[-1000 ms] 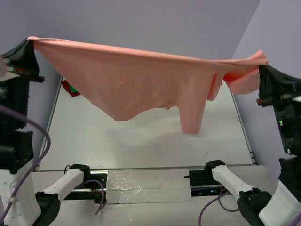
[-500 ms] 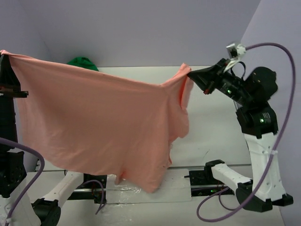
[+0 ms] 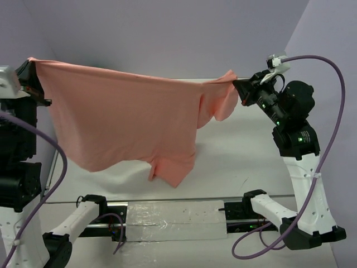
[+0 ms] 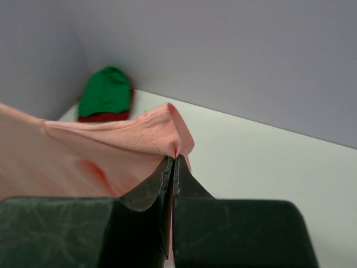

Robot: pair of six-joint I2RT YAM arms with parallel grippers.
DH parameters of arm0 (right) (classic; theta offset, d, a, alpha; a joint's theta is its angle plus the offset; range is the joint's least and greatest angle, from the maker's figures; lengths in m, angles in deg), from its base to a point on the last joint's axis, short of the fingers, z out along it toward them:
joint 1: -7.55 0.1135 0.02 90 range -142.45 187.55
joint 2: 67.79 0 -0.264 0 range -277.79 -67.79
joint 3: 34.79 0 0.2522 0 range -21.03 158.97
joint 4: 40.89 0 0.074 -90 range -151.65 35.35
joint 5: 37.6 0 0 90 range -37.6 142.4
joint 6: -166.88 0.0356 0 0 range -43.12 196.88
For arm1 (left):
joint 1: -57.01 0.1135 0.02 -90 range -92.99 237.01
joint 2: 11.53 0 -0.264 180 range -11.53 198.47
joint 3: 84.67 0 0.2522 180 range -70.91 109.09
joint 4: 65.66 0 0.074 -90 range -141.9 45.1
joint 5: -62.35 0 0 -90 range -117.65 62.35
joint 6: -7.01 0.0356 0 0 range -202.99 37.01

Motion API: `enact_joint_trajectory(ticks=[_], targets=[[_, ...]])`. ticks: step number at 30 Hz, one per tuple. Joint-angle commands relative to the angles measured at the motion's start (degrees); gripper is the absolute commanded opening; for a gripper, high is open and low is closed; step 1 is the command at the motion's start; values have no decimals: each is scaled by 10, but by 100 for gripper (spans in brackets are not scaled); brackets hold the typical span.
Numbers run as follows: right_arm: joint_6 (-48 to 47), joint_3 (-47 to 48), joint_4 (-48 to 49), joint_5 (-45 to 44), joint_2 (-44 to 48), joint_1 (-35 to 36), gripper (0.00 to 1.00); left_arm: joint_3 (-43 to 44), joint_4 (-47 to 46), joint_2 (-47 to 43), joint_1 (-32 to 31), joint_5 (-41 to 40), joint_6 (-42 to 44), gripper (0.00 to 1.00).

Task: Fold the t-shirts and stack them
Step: Flatten out the tshirt

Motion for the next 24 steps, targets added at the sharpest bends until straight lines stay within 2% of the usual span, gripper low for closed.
enact_joint_trajectory(ticks=[1,5,11,16,20,24], targets=[[-54,-38,52,-204,-7,-3,0,-35,-66,9,4,-10,8,3],[-89,-29,50,-238,22,-4,0,-40,-77,15,4,-16,4,3],[-94,68,-74,-217,113,-4,0,2,-10,0,4,21,-53,3],[-119,135,-153,-209,215,-4,0,13,55,-69,5,50,-77,4],[-149,136,-166,-180,300,-52,0,28,92,-121,14,53,-79,4],[-151,169,-201,-174,320,-78,0,60,126,-156,29,50,-87,5]])
